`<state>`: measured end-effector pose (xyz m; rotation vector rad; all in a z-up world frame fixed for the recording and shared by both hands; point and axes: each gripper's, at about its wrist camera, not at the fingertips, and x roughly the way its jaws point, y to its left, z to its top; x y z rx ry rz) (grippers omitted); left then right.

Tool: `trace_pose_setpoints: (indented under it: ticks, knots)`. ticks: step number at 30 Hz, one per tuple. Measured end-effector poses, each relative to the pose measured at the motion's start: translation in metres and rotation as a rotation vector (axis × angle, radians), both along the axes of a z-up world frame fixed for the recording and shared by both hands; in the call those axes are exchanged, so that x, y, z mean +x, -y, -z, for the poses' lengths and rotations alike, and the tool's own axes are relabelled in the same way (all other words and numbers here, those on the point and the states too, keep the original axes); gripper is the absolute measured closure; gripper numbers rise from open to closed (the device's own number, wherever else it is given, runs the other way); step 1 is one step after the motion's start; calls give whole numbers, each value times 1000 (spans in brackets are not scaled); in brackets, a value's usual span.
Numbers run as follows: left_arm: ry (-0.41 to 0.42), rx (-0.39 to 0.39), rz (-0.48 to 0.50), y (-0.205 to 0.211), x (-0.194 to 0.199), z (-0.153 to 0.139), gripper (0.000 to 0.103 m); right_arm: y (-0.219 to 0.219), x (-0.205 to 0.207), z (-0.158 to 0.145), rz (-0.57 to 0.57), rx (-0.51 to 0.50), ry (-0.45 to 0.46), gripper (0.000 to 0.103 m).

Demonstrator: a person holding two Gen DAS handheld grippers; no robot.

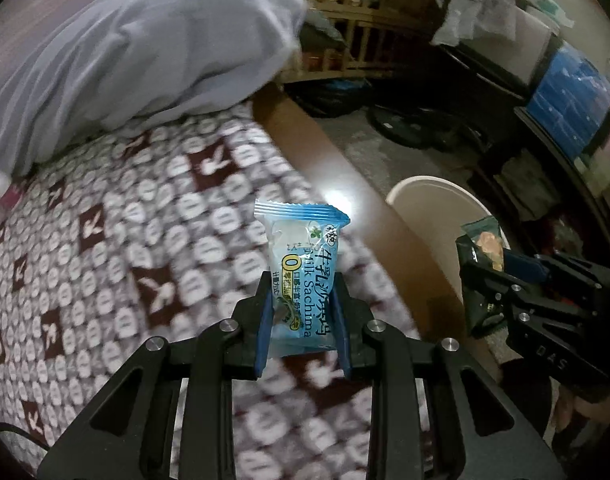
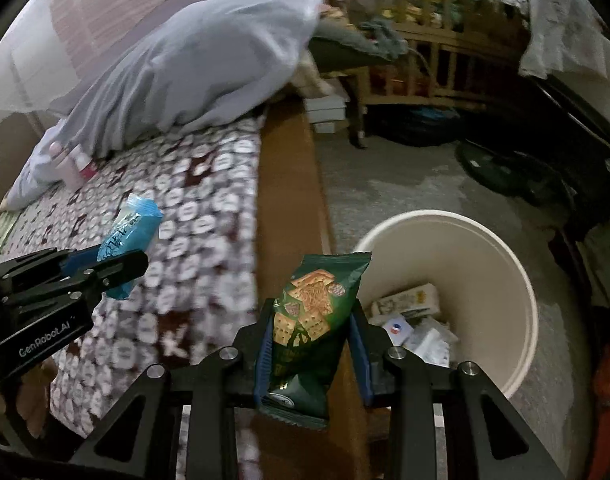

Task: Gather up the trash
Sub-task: 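Carry the blue candy wrapper and green snack bag over the white bucket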

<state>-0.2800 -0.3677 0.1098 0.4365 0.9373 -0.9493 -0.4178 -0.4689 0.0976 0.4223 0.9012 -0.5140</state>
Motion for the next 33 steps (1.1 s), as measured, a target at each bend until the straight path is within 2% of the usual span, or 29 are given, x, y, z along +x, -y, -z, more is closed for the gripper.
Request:
trace_pose_setpoints:
  ticks: [15, 25, 33]
  knots:
    - [-8, 12, 104, 56, -38, 3, 79, 46, -46, 12, 124, 22, -9, 70]
    - [-5, 27, 135, 74, -49, 6, 79, 56, -55, 17, 148, 34, -7, 70]
    - [-34, 31, 153, 86, -51, 12, 79, 64, -61, 20, 165, 38, -6, 70]
